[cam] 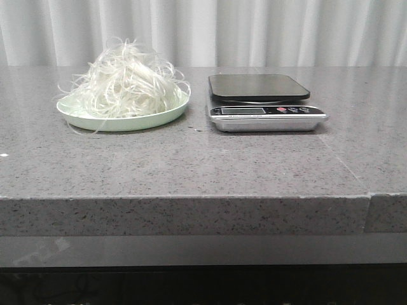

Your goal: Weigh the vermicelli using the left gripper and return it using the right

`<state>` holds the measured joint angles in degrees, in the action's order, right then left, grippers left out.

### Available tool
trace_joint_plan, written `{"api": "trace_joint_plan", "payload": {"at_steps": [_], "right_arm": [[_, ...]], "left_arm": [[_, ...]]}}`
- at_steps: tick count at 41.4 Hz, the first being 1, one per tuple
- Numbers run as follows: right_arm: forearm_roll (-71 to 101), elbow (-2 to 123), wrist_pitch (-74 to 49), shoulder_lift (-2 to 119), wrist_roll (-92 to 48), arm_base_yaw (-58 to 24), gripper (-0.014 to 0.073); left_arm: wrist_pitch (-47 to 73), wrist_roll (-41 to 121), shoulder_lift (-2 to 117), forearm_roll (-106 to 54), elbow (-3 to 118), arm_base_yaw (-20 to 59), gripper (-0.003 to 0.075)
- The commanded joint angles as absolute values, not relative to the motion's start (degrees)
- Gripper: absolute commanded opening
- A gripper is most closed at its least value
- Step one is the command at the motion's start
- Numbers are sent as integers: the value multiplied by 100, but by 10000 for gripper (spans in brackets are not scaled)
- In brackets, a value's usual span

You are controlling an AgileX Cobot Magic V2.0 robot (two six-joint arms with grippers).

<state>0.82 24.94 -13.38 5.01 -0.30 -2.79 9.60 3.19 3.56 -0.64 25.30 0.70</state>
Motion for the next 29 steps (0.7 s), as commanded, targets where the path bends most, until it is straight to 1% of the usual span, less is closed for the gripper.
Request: {"api": "trace_joint_plan", "payload": {"at_steps": [1, 6, 13, 23, 29], "right_arm": [[0, 3164, -1256, 1007, -76, -242, 159], [113, 3849, -1564, 1574, -76, -242, 159], [256, 4456, -2012, 2468, -76, -242, 159], [256, 4539, -2094, 3489, -76, -242, 159], [256, 4540, -2096, 3961, -76, -242, 159]], "left_arm": [[999, 261, 876, -77, 3220, 72, 142], [1238, 261, 1472, -116, 3860, 72, 142], [1697, 261, 2423, -116, 4566, 72, 142], [2421, 261, 3419, -116, 4696, 72, 142], [2623, 261, 3883, -116, 4684, 72, 142]]}}
